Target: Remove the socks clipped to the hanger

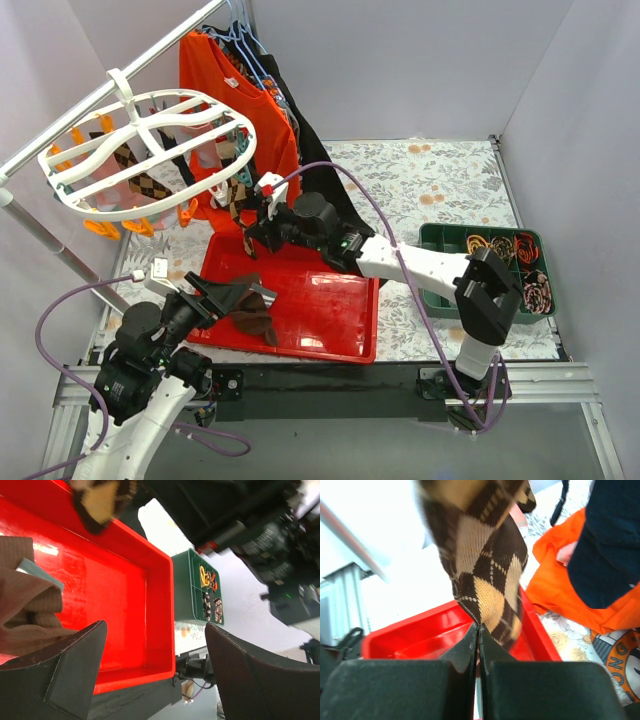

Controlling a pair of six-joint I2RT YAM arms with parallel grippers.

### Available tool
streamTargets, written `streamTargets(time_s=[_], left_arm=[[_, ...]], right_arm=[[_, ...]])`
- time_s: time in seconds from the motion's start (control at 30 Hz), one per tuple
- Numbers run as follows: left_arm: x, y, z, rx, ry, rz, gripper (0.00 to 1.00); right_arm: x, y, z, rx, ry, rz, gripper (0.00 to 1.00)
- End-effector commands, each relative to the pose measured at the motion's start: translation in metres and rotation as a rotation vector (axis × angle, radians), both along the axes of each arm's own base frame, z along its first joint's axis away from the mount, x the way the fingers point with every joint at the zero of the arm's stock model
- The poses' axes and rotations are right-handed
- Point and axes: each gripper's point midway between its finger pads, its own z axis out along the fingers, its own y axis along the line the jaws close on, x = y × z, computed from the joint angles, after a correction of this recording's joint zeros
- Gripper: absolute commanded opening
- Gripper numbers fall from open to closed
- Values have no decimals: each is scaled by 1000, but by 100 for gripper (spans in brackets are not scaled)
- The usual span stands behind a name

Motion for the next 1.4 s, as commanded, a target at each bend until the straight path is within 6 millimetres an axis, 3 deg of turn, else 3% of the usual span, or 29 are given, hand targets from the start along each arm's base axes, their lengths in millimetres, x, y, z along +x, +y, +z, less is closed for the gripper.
streamTargets(time_s=[0.0,0.07,0.23,0.37,0.53,0.6,0.7,0.83,0.9,0.97,1.07,1.13,1.17,1.2,1.27,1.3,1.37], left_arm=[[10,9,1,42,-22,55,79],[22,13,-1,49,-36,108,82],[50,3,-12,27,17,135,84],[76,-10,-28,129,25,91,83],[86,-14,-11,107,-81,98,84],[93,-14,-17,103,-55,117,83],[100,-15,-26,116,-16,128,77],[108,-20,-35,129,27,126,51],[108,-21,-33,138,19,116,18],[105,-20,-29,143,14,112,0],[96,-16,-21,140,19,109,0],[90,-16,-18,131,25,99,0],[83,-15,-15,116,21,93,0],[78,-17,-14,104,26,74,0],[70,-17,-17,95,46,62,0],[66,-15,-14,79,41,64,0],[55,-19,-17,66,66,22,0]], right_arm=[[-15,-9,50,121,-23,-10,1],[-21,-13,54,140,3,-10,1],[-36,-16,72,191,29,29,1],[-45,-18,79,212,49,37,1],[-54,-15,83,224,71,66,1],[-60,-14,83,225,76,83,1],[-66,-13,85,230,79,93,1],[-73,-15,82,227,93,101,1],[-77,-15,83,230,98,112,1],[-78,-19,82,224,109,106,1],[-73,-29,82,200,122,47,2],[-64,-38,88,183,101,-8,13],[-61,-43,80,137,110,-43,17],[-53,-50,91,145,94,-93,24],[-43,-62,89,106,100,-149,26],[-38,-67,98,112,95,-179,39],[-27,-77,104,116,110,-222,41]])
